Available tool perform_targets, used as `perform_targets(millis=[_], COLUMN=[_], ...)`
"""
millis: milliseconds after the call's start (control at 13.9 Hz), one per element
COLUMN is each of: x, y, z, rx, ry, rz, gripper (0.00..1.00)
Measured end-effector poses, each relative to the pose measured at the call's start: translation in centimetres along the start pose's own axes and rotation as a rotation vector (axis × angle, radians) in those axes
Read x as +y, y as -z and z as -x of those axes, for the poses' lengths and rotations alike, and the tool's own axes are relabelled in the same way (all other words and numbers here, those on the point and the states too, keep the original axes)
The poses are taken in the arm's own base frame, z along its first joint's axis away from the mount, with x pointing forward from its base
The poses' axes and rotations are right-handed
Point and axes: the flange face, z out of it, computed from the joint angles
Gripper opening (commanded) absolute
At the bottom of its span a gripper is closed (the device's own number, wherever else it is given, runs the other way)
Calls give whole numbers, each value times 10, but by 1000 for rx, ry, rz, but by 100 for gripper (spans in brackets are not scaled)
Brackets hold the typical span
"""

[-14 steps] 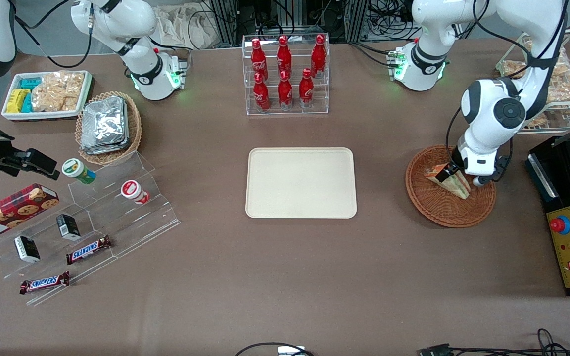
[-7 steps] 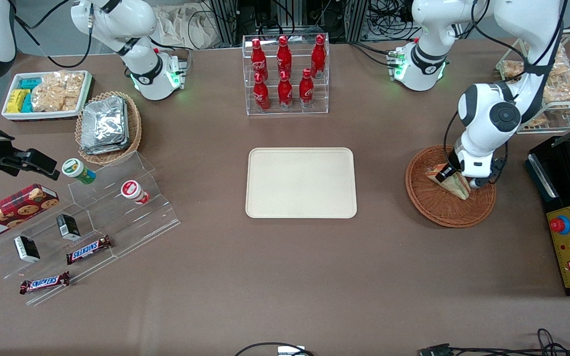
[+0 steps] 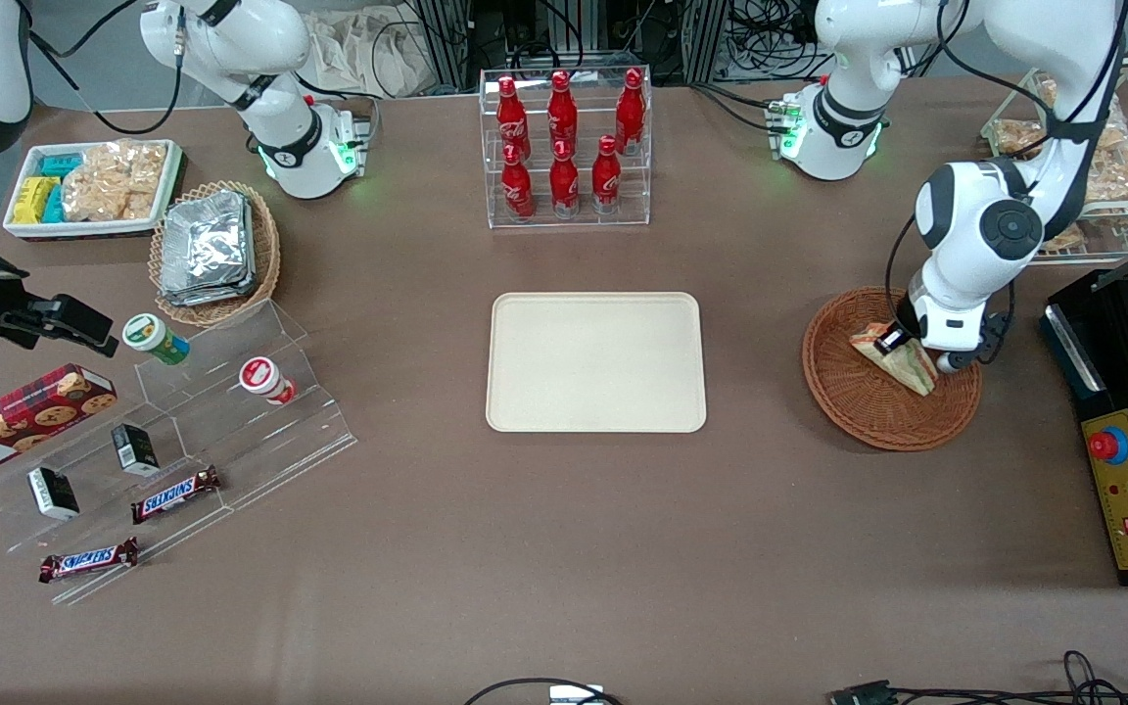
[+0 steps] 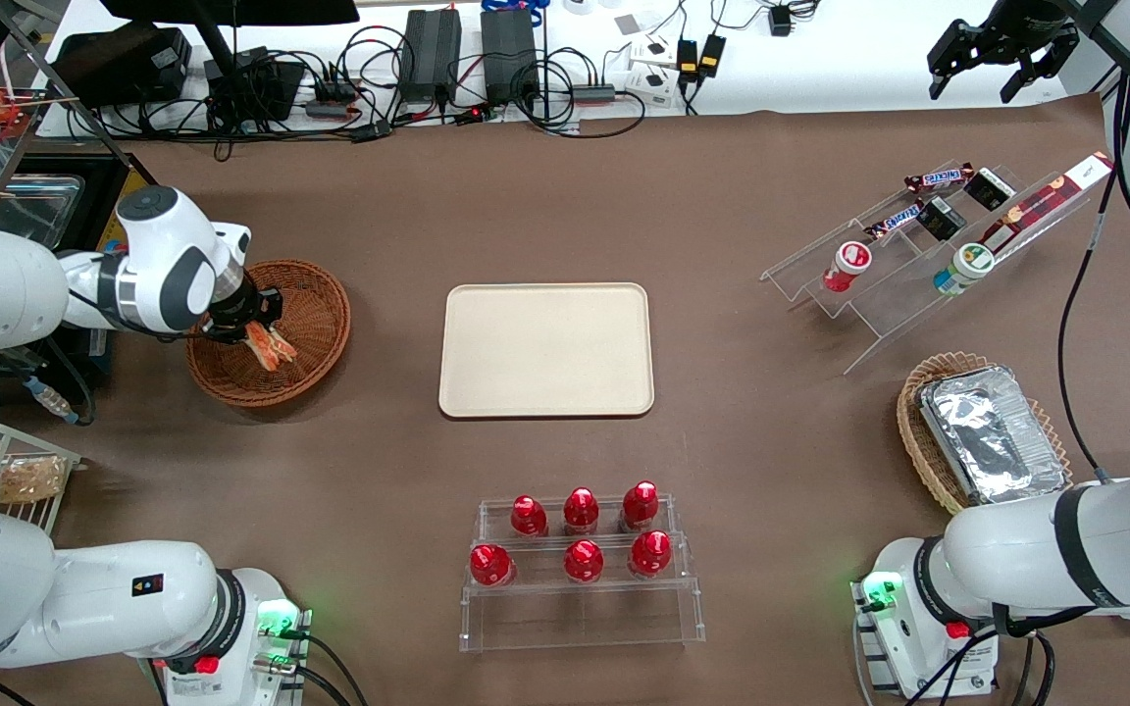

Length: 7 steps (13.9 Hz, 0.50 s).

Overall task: Place sandwich from basket to tray
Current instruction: 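Close the left gripper on the sandwich and lift it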

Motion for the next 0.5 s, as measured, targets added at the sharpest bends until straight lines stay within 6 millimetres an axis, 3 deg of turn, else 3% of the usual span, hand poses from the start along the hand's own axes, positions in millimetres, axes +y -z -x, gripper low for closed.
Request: perform_targets(millis=[505], x=[15], y=[122], z=[-17], rx=[-30], ry=[-294], rz=[-63], gripper=[19])
